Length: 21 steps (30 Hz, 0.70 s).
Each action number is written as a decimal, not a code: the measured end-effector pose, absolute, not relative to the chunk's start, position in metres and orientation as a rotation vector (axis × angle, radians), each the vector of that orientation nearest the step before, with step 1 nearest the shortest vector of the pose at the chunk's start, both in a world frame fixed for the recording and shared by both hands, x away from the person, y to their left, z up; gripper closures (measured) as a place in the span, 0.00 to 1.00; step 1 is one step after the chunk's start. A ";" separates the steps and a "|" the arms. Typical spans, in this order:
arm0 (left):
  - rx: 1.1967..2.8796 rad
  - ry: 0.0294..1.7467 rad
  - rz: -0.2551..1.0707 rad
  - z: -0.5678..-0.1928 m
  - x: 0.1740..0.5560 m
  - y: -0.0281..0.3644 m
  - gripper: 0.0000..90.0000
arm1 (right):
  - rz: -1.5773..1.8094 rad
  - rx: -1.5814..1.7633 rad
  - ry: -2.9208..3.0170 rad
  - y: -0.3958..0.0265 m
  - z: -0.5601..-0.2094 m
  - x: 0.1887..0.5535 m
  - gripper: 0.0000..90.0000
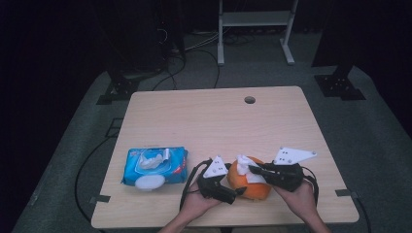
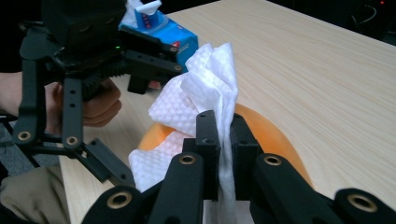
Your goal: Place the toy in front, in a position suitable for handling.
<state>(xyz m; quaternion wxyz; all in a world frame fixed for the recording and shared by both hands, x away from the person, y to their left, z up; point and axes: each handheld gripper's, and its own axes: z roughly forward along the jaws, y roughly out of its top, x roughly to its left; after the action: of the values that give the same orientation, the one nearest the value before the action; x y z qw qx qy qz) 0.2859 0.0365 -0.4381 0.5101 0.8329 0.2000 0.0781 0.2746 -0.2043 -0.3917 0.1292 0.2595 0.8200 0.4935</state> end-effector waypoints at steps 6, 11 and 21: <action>2.004 0.470 0.208 -0.438 0.285 0.040 0.22 | 1.442 0.684 2.407 -0.191 -0.393 0.269 0.94; 2.004 0.455 0.215 -0.439 0.285 0.042 0.26 | 1.448 0.747 2.383 -0.208 -0.393 0.277 0.94; 1.987 0.481 0.168 -0.438 0.287 0.042 0.19 | 1.446 0.728 2.402 -0.199 -0.394 0.272 0.93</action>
<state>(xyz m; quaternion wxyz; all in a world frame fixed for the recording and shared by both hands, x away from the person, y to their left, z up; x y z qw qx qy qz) 0.2869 0.0423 -0.4382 0.5185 0.8283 0.2005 0.0699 0.2718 -0.1994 -0.3944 0.1219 0.2495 0.8230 0.4955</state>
